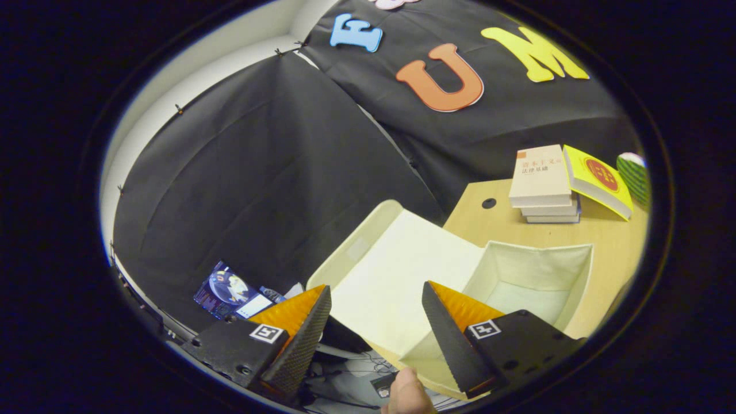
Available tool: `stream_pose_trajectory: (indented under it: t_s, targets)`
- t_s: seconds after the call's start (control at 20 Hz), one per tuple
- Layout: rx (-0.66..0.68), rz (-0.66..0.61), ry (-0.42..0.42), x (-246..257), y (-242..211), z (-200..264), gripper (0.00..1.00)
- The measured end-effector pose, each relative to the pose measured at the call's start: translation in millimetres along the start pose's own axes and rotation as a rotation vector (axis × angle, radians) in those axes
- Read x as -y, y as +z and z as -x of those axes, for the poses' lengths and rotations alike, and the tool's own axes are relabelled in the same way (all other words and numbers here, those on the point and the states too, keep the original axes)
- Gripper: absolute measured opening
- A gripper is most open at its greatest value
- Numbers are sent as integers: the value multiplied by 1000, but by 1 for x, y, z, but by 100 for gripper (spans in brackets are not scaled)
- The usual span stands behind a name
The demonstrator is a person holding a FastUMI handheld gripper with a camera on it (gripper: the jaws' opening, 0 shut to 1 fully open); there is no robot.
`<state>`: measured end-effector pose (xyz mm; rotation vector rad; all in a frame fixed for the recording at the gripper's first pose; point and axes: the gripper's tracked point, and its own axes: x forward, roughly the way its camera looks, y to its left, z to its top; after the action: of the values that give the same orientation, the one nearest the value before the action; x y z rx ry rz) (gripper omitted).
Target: Open the storage box then place both shoes into the box .Put the left shoe in first, then the right shoe, with the right side of both shoes facing outward in a uniform manner.
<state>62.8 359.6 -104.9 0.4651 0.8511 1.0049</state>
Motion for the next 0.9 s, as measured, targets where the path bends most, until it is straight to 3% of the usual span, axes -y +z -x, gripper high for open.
stream_pose_trajectory:
  t_s: [0.45, 0.7, 0.9]
  targets:
    - [40, 3, -108, 42, -1, 44, 100]
    - [72, -36, -271, 105, 0, 80, 100]
    - [17, -68, -375, 154, -14, 111, 100]
